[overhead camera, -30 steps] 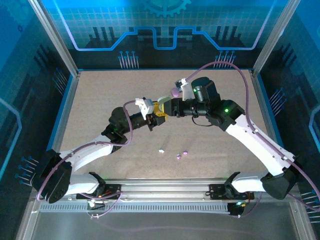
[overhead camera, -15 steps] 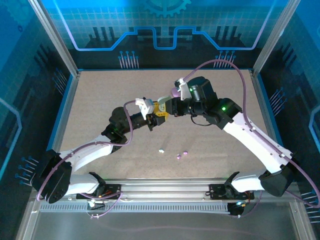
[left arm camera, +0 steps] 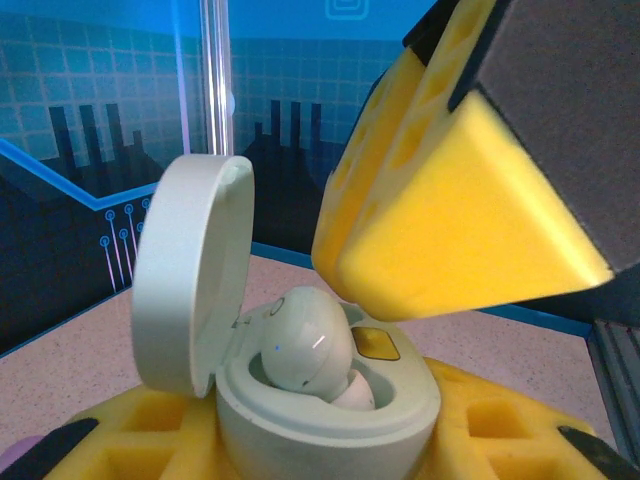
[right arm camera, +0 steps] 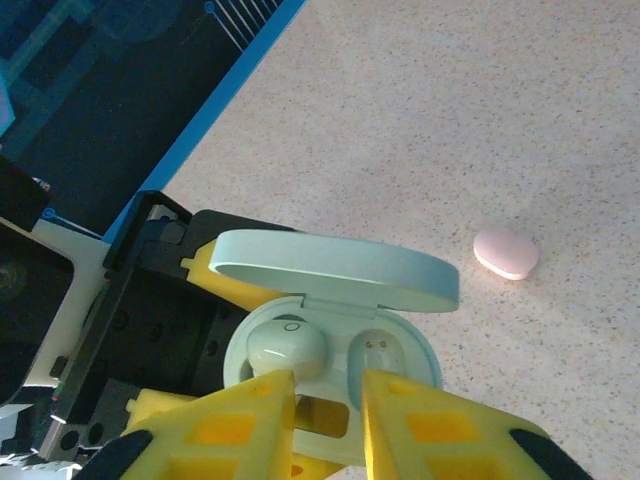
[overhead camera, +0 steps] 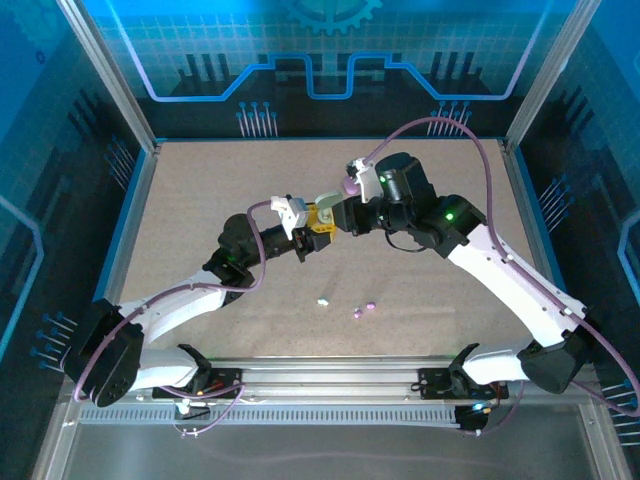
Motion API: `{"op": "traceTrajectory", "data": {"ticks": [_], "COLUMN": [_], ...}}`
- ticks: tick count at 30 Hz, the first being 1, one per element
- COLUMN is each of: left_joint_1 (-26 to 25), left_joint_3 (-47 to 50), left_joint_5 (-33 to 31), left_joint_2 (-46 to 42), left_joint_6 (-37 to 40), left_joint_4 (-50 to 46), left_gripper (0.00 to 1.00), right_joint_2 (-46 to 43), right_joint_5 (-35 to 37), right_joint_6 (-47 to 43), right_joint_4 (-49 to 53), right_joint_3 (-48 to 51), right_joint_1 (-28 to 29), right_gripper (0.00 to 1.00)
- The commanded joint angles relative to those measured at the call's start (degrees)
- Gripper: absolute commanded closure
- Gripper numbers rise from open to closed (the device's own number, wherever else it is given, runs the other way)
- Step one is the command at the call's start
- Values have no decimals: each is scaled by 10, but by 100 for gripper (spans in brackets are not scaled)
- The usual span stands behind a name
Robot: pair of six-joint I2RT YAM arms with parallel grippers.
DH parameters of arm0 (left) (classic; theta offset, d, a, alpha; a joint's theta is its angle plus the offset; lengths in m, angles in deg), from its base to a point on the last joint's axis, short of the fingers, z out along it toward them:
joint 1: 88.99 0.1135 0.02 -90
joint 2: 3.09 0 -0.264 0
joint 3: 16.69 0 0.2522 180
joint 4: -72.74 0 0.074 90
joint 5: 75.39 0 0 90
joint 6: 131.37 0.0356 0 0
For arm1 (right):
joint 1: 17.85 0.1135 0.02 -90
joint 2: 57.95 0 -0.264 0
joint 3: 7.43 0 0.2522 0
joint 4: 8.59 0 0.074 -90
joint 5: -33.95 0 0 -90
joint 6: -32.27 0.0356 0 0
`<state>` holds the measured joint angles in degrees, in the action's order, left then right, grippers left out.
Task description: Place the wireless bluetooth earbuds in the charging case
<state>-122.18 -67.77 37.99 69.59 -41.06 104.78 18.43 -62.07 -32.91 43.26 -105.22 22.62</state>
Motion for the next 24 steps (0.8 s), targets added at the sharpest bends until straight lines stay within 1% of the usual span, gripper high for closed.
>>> {"op": "traceTrajectory", "data": {"ticks": [1,5,9,13,16,20,24], "left_joint_1": [-5,-4,-6,-6,-7,-7,-7], "left_joint_3": [-3,-4,-4,-3,-3,-2,1], "left_joint_5": [9,10,16,22,21,7,-11], "left_joint_2": [-16,-18,-21,-24,-24,-25,-25], "left_joint_6": [9,10,10,17,18,20,27], "left_joint_4": [27,27,27,23,21,21,20], "left_gripper": [64,64,64,64,64,64,64], "right_joint_2": [-3,6,19,16,13,1,-36], "right_joint_5": [-12,-7,-3,-5,-12,9,2], "right_joint_6": [24,33,34,30,25,17,16], "right_joint_4": [-6,-1,5,-17,-31,-12,-32], "right_joint_3": [-17,-16,-21,-15,-11,-13,11], "right_joint_1": [5,5,5,6,5,5,6], "right_gripper": [75,79,81,82,81,81,76]}}
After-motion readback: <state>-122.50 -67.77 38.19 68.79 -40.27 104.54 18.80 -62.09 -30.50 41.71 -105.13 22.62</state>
